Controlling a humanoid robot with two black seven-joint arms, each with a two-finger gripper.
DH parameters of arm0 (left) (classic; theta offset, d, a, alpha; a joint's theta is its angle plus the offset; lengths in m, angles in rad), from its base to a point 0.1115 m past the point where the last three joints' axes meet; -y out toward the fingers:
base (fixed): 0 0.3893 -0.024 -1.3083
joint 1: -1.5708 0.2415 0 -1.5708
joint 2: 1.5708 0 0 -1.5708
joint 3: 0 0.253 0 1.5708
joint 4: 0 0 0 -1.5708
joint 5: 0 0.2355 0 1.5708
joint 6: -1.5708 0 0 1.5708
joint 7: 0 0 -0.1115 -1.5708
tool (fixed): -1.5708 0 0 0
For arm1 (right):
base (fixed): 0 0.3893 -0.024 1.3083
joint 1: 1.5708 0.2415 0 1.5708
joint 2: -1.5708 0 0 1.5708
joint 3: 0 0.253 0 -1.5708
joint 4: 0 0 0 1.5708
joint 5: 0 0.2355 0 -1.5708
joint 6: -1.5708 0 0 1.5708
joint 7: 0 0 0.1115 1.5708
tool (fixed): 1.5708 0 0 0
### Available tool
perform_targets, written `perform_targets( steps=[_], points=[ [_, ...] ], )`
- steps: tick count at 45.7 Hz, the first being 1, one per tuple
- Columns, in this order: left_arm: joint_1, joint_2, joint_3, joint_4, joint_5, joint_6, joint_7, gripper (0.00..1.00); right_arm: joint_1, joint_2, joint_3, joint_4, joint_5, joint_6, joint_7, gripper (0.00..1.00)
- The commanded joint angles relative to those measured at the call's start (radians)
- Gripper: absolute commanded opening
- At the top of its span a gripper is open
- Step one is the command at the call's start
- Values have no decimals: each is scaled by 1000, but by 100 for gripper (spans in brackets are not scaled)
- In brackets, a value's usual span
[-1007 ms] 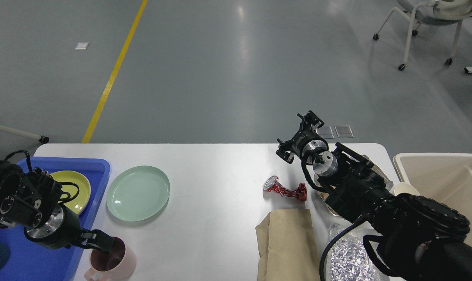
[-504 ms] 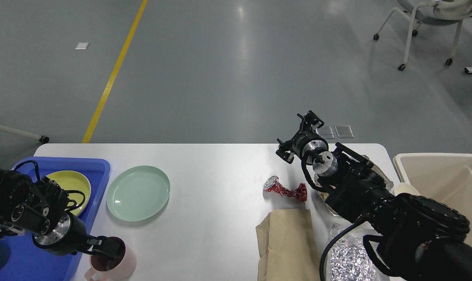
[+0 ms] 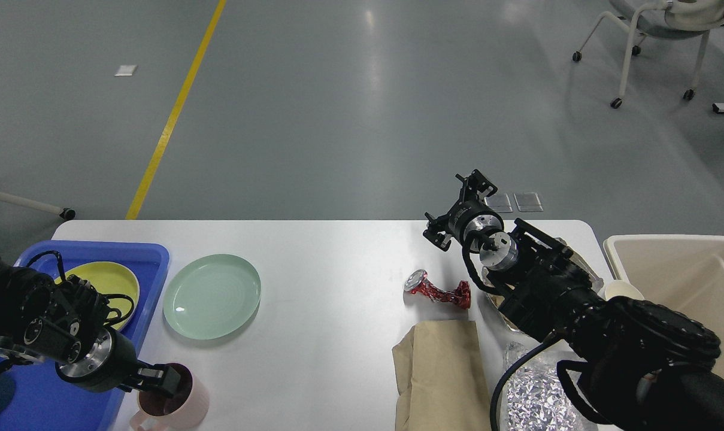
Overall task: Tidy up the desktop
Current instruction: 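Grasp the rim of the pink mug with the left gripper, then lift the pink mug up with the left gripper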
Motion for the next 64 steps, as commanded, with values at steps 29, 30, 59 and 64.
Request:
perform_targets(
  steps=[29, 30, 59, 64],
  points=[
    [-3, 3, 8, -3, -1, -16, -2, 0, 0, 0, 0, 0, 0, 0, 0, 100],
    [-3, 3, 8, -4, 1, -16, -2, 0, 0, 0, 0, 0, 0, 0, 0, 100],
    [-472, 144, 11, -52, -2, -565, -11, 0, 0, 0, 0, 0, 0, 0, 0, 100],
    [-621, 179, 37, -52, -1, -722, -9, 0, 0, 0, 0, 0, 0, 0, 0, 100]
  ],
)
